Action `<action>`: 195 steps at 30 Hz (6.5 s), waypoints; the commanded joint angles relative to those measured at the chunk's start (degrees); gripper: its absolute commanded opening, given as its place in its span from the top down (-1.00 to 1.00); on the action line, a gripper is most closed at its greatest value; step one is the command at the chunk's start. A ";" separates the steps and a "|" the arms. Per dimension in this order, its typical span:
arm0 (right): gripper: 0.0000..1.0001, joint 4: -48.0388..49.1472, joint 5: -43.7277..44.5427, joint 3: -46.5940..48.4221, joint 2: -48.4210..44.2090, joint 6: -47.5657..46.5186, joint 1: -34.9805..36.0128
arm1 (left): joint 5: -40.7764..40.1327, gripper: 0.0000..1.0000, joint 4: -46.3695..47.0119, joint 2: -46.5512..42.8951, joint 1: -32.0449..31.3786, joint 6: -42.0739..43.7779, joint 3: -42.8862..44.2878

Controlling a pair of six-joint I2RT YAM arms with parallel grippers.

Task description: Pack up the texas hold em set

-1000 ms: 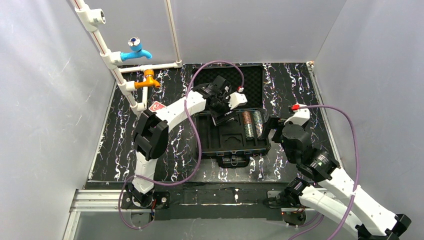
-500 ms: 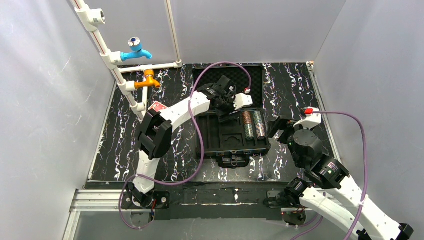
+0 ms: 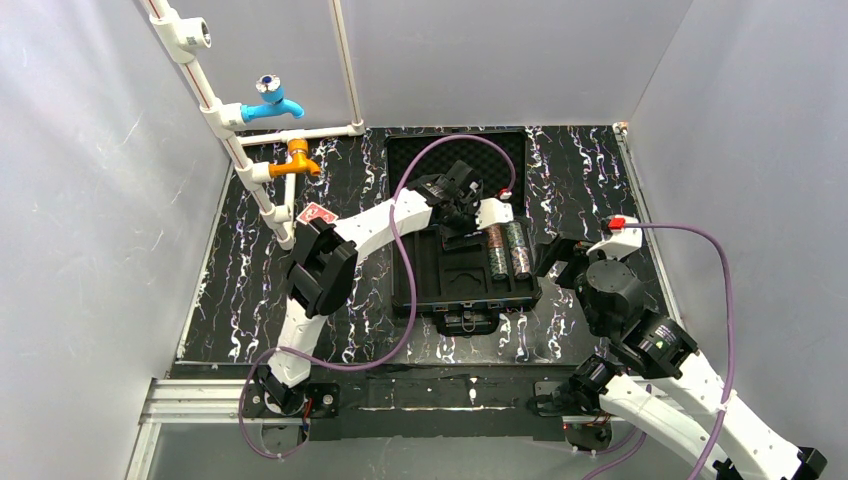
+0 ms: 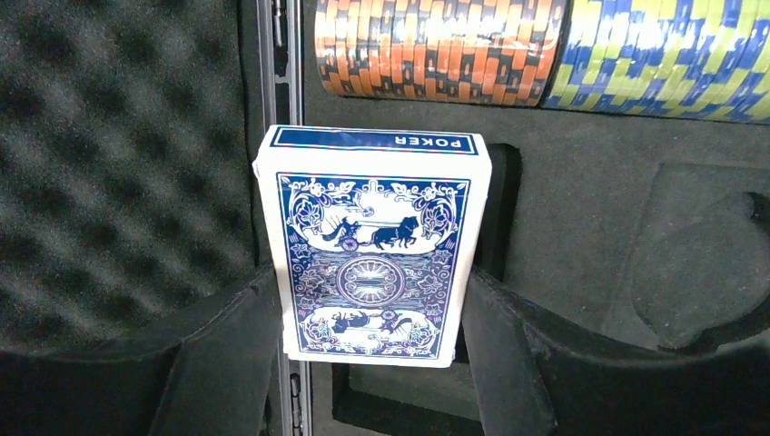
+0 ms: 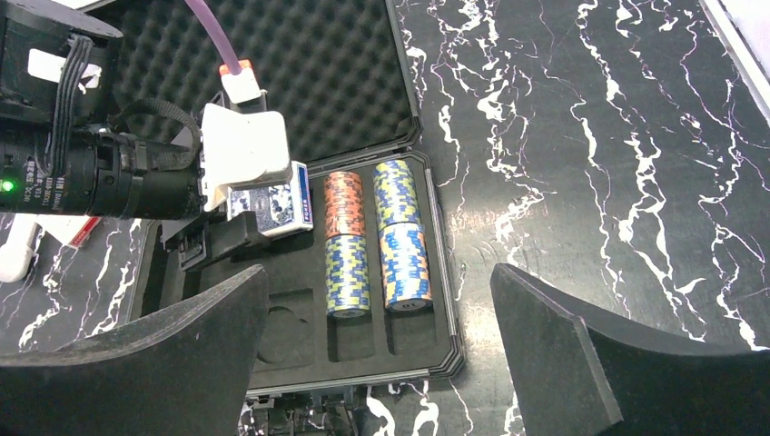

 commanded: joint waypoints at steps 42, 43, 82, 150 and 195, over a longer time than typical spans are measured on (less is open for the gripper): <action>-1.00 0.51 -0.18 -1.24 -0.57 1.01 -0.28 | -3.51 0.92 -16.78 6.70 -3.88 0.15 14.19; -1.00 0.52 -0.20 -1.32 -0.51 1.05 -0.28 | -3.51 0.91 -16.79 6.56 -3.85 0.04 13.89; -0.67 6.70 -13.34 2.65 11.52 -2.76 -0.32 | -18.73 -0.88 0.06 -37.31 4.22 -28.25 -18.38; -0.40 19.46 -19.00 25.34 69.06 -4.54 -2.40 | -27.85 -0.83 12.92 -62.97 9.46 -30.55 -45.83; -0.29 24.00 -21.30 20.34 60.75 -9.79 -0.62 | -28.75 -0.83 13.00 -63.02 9.42 -28.99 -46.44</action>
